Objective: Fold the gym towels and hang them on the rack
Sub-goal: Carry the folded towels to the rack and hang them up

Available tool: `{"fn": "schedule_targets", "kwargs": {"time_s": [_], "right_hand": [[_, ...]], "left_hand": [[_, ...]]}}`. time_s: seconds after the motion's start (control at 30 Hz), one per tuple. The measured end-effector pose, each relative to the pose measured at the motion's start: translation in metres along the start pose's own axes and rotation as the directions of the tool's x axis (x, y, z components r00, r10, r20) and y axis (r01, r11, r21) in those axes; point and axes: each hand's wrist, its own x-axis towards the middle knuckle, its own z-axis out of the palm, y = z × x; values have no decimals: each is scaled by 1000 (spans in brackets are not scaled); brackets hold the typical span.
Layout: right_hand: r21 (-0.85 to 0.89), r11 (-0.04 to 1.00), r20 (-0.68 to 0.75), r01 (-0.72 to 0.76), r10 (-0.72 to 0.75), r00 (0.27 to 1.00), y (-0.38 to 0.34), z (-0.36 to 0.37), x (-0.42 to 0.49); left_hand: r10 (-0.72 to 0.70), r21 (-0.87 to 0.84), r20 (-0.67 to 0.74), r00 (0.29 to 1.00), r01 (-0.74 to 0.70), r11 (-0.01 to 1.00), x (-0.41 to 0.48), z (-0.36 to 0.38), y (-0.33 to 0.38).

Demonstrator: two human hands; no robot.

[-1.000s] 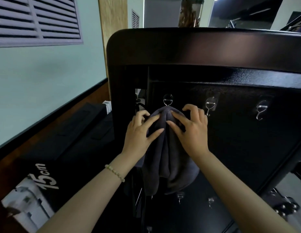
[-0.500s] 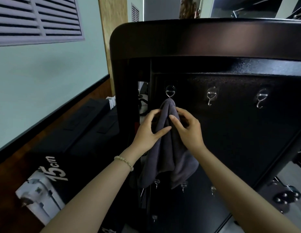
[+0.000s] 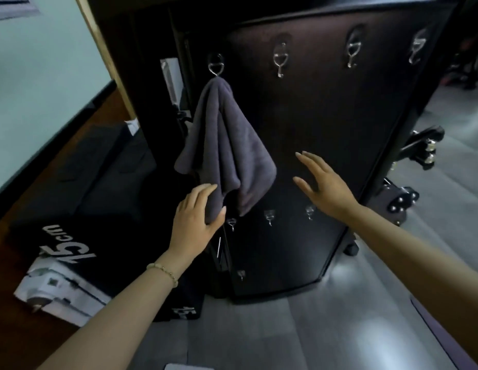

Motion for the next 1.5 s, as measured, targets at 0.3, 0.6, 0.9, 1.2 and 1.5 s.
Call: {"fn": "schedule_targets", "kwargs": {"time_s": [0.3,0.6,0.9,1.2,1.5], "right_hand": [[-316,888,86,-335,378,922,120,-79,-199],[-450,606,-3,-655,733,680,166,-200,-480],[-379,279,-159,-883,920,359,172,-280,-723],[-196,51,-265,-979,959,103,231,-324,-858],[43,-177,-359,-983,916,-181,312,-368,-960]], "left_hand": [[107,74,476,873,-161,984,-58,109,106],[300,9,695,654,-425,905,-141,194,344],[613,-349,710,347,-582,734,-272,246,577],[716,-514,698,3,-694,505,-327,342,739],[738,-567,636,-227,-786,247,-361,456,915]]}}
